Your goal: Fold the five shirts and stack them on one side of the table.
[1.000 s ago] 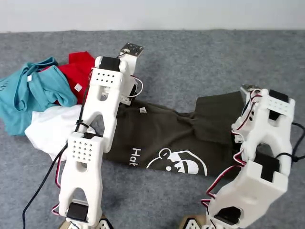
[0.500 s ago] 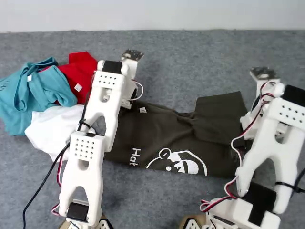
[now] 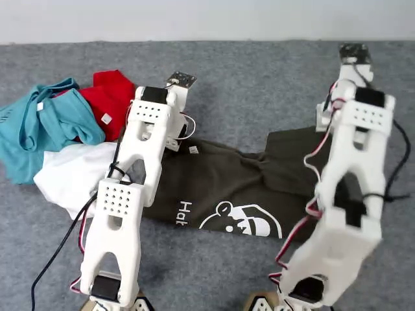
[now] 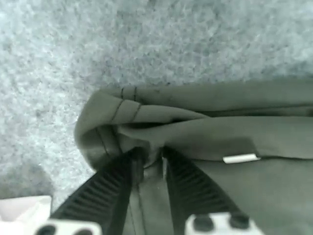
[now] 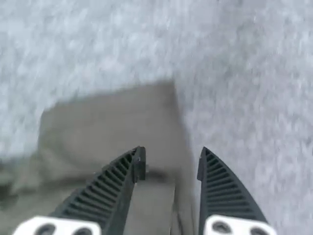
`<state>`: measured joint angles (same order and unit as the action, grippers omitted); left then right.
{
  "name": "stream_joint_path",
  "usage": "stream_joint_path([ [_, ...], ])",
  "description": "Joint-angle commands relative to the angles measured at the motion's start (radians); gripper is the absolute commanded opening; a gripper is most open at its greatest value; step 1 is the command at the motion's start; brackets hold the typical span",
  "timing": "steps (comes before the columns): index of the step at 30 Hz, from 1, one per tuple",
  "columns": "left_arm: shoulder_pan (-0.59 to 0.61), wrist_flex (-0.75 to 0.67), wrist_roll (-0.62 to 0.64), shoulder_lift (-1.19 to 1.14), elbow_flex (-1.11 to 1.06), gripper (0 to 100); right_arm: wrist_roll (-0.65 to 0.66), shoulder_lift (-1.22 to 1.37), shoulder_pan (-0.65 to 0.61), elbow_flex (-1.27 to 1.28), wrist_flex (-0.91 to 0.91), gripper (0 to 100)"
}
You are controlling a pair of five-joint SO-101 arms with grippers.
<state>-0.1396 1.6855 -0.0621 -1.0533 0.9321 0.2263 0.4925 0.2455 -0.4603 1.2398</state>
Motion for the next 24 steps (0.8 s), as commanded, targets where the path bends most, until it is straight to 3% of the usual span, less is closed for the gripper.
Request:
stream_joint_path([
  [1,0.006,-0.011,0.003,-0.002,0.004,8,-0.018,0.206,-0.010,-0.304,0.024,18.7],
  [14,0.003,-0.011,0.003,-0.003,0.002,8,-0.014,0.796,-0.013,-1.048,0.226,18.4],
  [19,0.003,-0.011,0.003,-0.003,0.002,8,-0.012,0.852,-0.025,-1.138,0.271,1.2],
  [24,0.003,-0.011,0.003,-0.003,0.002,8,-0.012,0.851,-0.025,-1.138,0.271,1.0],
])
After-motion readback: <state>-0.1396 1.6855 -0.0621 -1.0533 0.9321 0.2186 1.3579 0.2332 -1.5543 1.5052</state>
